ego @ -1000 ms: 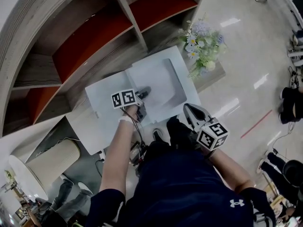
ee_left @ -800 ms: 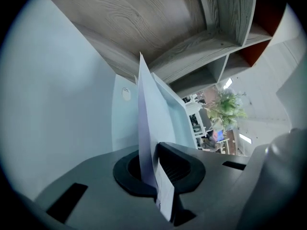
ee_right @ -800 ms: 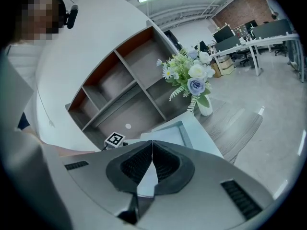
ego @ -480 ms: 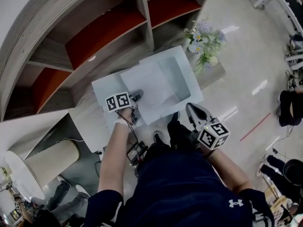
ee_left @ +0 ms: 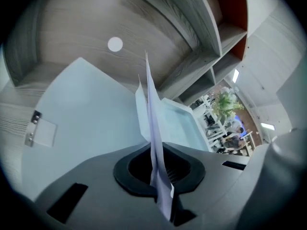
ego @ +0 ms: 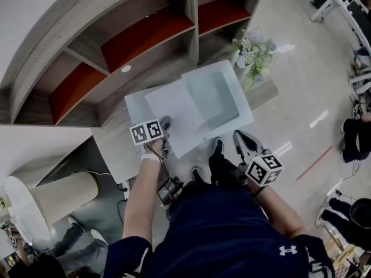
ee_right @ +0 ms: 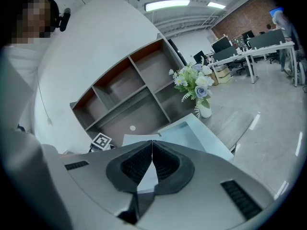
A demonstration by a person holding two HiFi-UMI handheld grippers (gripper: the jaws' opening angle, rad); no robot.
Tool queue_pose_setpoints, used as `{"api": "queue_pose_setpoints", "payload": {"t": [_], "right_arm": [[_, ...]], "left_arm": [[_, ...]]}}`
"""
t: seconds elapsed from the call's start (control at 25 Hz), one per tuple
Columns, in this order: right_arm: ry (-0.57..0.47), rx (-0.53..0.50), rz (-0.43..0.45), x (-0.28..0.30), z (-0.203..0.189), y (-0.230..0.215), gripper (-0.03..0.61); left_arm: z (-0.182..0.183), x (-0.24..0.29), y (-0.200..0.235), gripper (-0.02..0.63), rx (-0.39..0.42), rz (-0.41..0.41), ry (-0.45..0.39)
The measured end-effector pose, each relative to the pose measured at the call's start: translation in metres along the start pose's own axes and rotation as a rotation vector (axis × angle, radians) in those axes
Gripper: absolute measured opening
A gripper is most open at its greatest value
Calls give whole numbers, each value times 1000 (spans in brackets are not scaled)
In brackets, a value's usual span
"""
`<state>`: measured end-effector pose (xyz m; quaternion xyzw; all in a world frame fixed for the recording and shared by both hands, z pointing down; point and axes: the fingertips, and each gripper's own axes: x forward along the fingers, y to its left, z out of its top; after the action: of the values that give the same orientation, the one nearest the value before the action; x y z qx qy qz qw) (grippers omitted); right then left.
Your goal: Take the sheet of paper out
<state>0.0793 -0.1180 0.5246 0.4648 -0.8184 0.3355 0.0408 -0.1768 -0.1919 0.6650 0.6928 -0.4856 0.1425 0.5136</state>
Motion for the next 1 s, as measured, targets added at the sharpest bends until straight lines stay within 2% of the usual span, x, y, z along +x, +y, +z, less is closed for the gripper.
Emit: {"api": "queue_pose_setpoints", "payload": {"t": [0.28, 0.56, 1.0], "right_arm": [[-20, -20, 20, -11, -7, 25, 14], [-52, -52, 15, -19, -4, 41, 14], [-74, -156, 10, -28, 15, 75, 14]], "left_arm": [[5, -47, -2, 34, 97, 53, -74], [10, -95, -35, 32, 174, 6, -175], [10, -172, -95, 31, 312, -65, -338]]}}
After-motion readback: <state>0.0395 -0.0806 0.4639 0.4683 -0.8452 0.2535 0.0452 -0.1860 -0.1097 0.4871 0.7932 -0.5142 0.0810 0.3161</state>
